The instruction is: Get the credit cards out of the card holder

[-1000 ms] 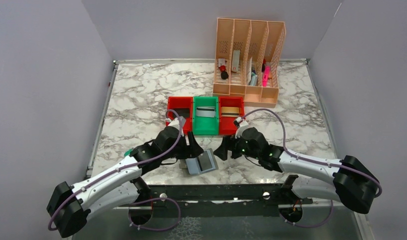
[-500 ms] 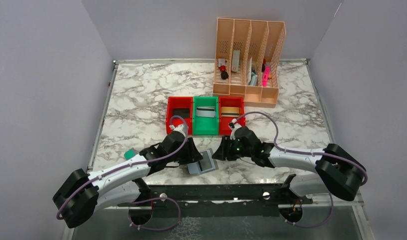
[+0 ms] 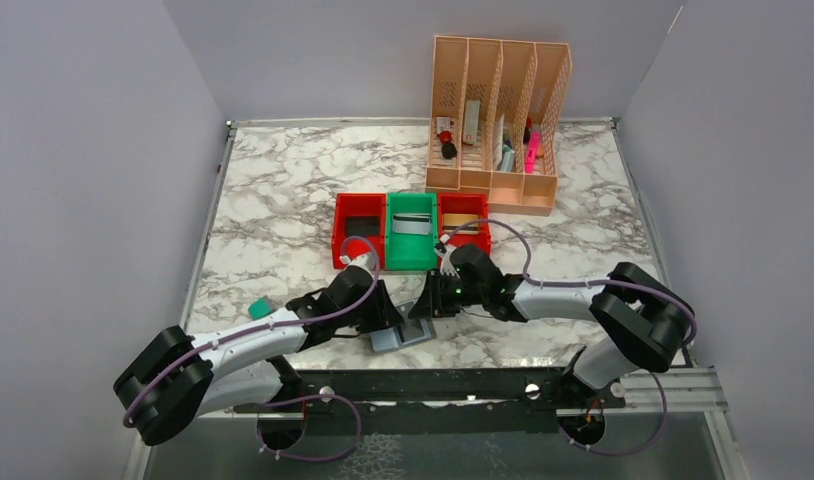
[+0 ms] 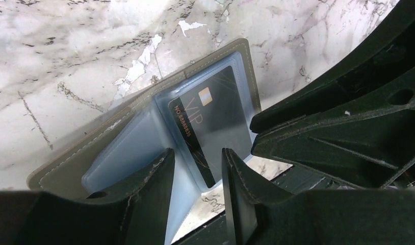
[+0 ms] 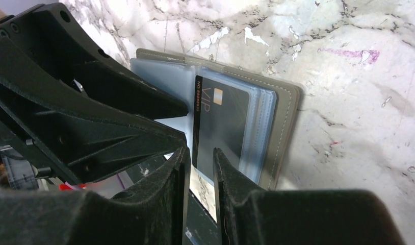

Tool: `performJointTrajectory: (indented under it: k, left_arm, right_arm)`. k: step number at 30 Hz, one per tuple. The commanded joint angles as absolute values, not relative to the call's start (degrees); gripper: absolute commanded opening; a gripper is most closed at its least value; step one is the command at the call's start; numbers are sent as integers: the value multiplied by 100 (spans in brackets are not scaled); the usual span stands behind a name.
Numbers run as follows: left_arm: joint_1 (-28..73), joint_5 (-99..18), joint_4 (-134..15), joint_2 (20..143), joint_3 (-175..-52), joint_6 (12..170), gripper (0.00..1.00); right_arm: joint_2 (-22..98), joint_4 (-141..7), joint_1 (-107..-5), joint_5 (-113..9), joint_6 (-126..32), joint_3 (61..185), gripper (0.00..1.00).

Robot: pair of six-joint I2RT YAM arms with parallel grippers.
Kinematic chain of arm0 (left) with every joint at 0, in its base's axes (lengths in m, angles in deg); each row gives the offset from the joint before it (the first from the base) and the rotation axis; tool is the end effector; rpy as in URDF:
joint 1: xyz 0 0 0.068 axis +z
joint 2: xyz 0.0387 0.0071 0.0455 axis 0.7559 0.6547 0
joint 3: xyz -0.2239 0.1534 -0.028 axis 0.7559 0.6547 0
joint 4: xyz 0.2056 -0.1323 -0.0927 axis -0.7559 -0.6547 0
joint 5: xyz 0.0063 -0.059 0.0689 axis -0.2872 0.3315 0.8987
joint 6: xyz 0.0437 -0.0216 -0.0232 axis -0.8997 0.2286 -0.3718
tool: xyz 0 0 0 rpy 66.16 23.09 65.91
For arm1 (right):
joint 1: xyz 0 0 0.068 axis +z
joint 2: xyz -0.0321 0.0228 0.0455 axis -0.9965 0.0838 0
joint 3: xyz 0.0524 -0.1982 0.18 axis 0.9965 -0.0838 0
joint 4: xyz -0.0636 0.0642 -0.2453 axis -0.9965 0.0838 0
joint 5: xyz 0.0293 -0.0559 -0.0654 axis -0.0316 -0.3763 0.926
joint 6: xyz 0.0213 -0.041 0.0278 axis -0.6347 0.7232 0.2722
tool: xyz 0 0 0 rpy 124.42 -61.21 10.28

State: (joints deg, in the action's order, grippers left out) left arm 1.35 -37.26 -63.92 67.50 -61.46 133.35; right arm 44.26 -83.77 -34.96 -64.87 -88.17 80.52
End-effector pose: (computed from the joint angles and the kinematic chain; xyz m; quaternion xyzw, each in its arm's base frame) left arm 0.1294 -0.1473 0.1525 -0.0309 0.9190 -0.3293 0.2145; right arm 0.1722 0.2268 0.1483 -0.0973 0.8812 0.4342 0.1595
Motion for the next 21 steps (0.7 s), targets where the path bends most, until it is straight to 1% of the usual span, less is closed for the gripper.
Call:
performJointTrajectory:
  k: [1, 10, 15, 21]
  left_arm:
    - [104, -3829, -6214, 6806, -6047, 13314, 42]
    - [104, -3779, -6197, 6796, -5903, 13314, 40]
    - [108, -3781, -6142, 6885, -5899, 13305, 39]
    - [104, -3789, -6125, 6947, -5899, 13304, 39]
  right_arm:
    - [4623, -8040, -3492, -6460, -8772, 8262, 28]
    - [4836, -7554, -3492, -6190, -8660, 8358, 28]
    - [4881, -7544, -3492, -6247, -8667, 8378, 28]
    - [4697, -7422, -3492, -6254, -8593, 8430, 30]
